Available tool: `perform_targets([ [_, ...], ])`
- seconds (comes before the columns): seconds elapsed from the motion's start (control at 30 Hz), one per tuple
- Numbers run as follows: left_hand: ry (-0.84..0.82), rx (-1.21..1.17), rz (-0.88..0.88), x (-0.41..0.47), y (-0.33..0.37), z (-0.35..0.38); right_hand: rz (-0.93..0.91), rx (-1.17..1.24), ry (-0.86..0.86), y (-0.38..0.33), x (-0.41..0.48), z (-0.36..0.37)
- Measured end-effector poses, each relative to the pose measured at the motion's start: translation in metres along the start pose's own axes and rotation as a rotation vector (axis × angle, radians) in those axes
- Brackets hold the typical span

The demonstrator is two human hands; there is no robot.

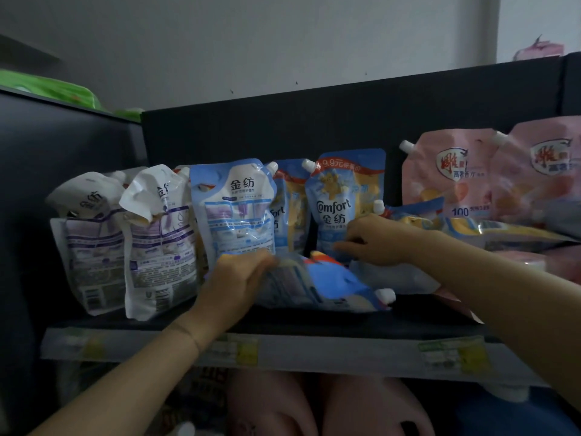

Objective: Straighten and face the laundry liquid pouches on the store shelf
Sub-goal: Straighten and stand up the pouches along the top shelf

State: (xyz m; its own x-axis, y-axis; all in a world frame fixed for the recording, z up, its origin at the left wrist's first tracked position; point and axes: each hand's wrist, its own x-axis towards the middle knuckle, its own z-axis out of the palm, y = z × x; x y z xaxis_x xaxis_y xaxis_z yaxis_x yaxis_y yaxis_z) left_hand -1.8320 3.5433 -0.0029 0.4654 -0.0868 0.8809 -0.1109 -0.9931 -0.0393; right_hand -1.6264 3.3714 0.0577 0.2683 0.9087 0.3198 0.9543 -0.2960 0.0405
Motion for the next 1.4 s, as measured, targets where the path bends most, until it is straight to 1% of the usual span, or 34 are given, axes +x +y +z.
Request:
perform_targets([
  [0.1, 0.202, -0.049, -0.173, -0.006, -0.009, -0.015, -0.010, 0.009, -0.032, -0.007, 0.005, 0.007],
  [0.13, 0.252, -0.075, -0.268, -0.007, -0.010, -0.019, -0.015, 0.004, -0.059, -0.009, 0.008, 0.008],
  [0.23, 0.344, -0.131, -0.615, -0.002, -0.013, -0.023, -0.005, -0.020, -0.141, -0.015, 0.014, 0.007],
  [0.27, 0.373, -0.168, -0.703, 0.000, -0.015, -0.023, 0.007, -0.051, -0.168, -0.017, 0.016, 0.007],
  [0.33, 0.439, -0.231, -0.816, 0.005, -0.016, -0.024, 0.025, -0.068, -0.220, -0.024, 0.021, 0.009],
  [0.37, 0.469, -0.247, -0.866, 0.008, -0.015, -0.024, 0.020, -0.027, -0.238, -0.028, 0.023, 0.010],
  [0.5, 0.538, -0.283, -1.049, 0.019, -0.015, -0.018, 0.004, 0.265, -0.260, -0.063, 0.029, 0.017],
  [0.53, 0.551, -0.296, -1.084, 0.021, -0.018, -0.016, 0.003, 0.261, -0.248, -0.072, 0.032, 0.021],
  [0.57, 0.562, -0.300, -1.116, 0.022, -0.020, -0.013, -0.003, 0.189, -0.223, -0.081, 0.034, 0.024],
  [0.63, 0.578, -0.287, -1.146, 0.022, -0.024, -0.010, -0.004, -0.059, -0.141, -0.093, 0.043, 0.031],
  [0.7, 0.615, -0.319, -1.117, 0.022, -0.021, -0.008, 0.015, -0.210, -0.100, -0.100, 0.050, 0.032],
  [0.77, 0.660, -0.353, -1.046, 0.016, -0.018, -0.008, 0.024, -0.251, -0.082, -0.100, 0.052, 0.031],
  [0.83, 0.670, -0.305, -0.940, 0.007, -0.022, -0.011, 0.030, -0.262, -0.077, -0.098, 0.048, 0.030],
  [0.87, 0.658, -0.238, -0.867, 0.001, -0.027, -0.012, 0.032, -0.264, -0.080, -0.098, 0.044, 0.029],
  [0.97, 0.520, -0.022, -0.622, -0.008, -0.033, -0.020, -0.008, -0.285, -0.047, -0.099, 0.038, 0.030],
  [1.1, 0.299, 0.313, -0.225, -0.006, -0.020, -0.024, -0.065, -0.254, 0.078, -0.091, 0.032, 0.025],
  [1.13, 0.249, 0.370, -0.132, -0.003, -0.015, -0.020, -0.070, -0.249, 0.085, -0.088, 0.030, 0.024],
  [1.2, 0.157, 0.382, 0.007, 0.008, -0.004, -0.009, -0.083, -0.271, 0.098, -0.083, 0.026, 0.021],
  [1.27, 0.082, 0.320, 0.073, 0.022, 0.011, 0.005, -0.084, -0.296, 0.110, -0.076, 0.024, 0.018],
  [1.3, 0.045, 0.276, 0.079, 0.029, 0.017, 0.013, -0.073, -0.303, 0.103, -0.071, 0.022, 0.015],
  [1.33, 0.014, 0.238, 0.070, 0.034, 0.022, 0.020, -0.052, -0.305, 0.093, -0.067, 0.019, 0.012],
  [1.4, -0.069, 0.155, -0.007, 0.044, 0.032, 0.035, -0.014, -0.314, 0.086, -0.056, 0.011, 0.004],
])
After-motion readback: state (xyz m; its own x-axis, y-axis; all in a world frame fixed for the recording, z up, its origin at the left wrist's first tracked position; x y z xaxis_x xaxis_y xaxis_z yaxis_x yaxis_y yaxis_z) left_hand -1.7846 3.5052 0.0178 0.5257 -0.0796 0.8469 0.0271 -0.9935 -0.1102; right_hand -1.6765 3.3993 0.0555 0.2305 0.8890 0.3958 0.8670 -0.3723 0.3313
